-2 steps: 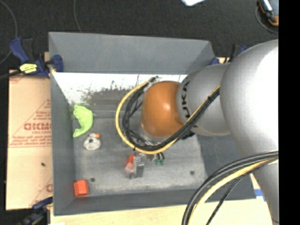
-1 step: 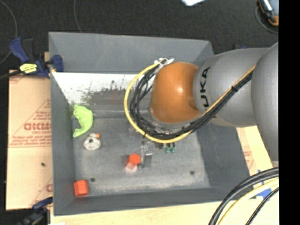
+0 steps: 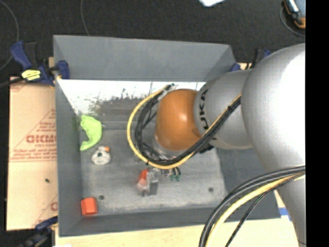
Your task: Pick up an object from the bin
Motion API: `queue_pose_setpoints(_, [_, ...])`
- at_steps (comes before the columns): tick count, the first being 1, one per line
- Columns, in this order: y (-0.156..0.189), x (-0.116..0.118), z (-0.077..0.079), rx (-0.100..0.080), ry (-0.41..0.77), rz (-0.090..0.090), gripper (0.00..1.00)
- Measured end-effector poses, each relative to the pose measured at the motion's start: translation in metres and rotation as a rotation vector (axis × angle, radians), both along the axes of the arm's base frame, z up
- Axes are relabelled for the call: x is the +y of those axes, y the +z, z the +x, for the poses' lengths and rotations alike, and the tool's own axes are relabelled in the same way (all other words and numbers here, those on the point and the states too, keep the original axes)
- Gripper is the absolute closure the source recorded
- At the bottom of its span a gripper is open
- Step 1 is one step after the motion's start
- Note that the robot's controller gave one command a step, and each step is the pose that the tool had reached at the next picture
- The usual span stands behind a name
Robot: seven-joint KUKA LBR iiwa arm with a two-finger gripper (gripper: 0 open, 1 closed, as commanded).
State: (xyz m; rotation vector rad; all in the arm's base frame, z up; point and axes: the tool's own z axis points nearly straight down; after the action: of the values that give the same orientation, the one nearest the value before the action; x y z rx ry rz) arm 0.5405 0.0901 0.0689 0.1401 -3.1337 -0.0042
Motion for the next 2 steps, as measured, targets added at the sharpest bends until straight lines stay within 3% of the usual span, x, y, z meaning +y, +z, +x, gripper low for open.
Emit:
queue_pose_setpoints(1, [0.0017,0.0035,0.0063,-0.017,0.212,-0.001,0.00])
queue_pose_setpoints(2, [0.0014,-0.0007,0.0018,-0.004,0.000,0.002,1.00])
